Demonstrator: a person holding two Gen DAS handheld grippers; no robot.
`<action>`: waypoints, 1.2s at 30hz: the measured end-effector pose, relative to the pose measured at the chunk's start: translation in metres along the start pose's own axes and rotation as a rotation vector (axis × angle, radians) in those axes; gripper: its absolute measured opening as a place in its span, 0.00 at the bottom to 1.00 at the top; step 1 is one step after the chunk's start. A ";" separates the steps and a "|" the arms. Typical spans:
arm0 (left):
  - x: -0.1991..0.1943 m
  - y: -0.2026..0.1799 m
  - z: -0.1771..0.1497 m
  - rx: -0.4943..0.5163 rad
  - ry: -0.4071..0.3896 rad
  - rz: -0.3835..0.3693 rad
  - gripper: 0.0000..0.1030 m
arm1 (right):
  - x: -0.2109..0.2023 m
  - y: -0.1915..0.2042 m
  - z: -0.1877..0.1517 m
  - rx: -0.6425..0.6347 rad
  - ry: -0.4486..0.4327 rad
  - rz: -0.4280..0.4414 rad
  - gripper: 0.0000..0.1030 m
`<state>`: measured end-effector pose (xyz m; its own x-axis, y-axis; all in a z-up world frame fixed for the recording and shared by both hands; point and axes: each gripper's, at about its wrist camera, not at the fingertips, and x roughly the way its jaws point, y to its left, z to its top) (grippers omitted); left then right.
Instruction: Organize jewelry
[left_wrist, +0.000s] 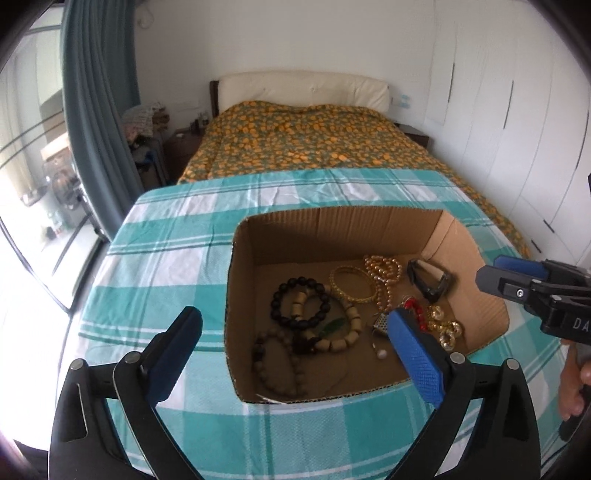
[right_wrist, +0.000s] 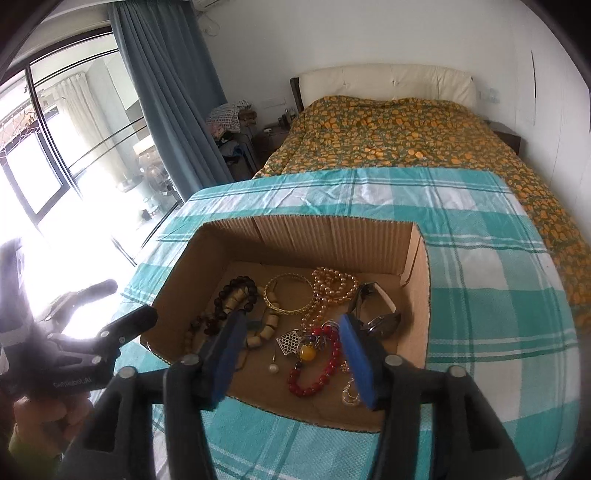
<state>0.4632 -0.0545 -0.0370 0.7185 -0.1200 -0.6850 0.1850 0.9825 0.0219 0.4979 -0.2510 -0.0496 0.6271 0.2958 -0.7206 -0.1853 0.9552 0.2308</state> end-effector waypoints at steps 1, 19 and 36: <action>-0.006 -0.004 0.001 0.016 -0.003 0.029 0.98 | -0.005 0.004 0.000 -0.011 -0.009 -0.010 0.63; -0.073 -0.022 -0.019 0.030 0.026 0.124 0.99 | -0.074 0.050 -0.025 -0.127 -0.061 -0.186 0.84; -0.090 -0.013 -0.026 -0.085 0.055 0.099 1.00 | -0.103 0.057 -0.032 -0.103 -0.049 -0.178 0.84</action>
<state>0.3790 -0.0525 0.0059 0.6923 -0.0163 -0.7214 0.0560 0.9979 0.0311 0.3988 -0.2264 0.0168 0.6922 0.1239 -0.7110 -0.1435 0.9891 0.0327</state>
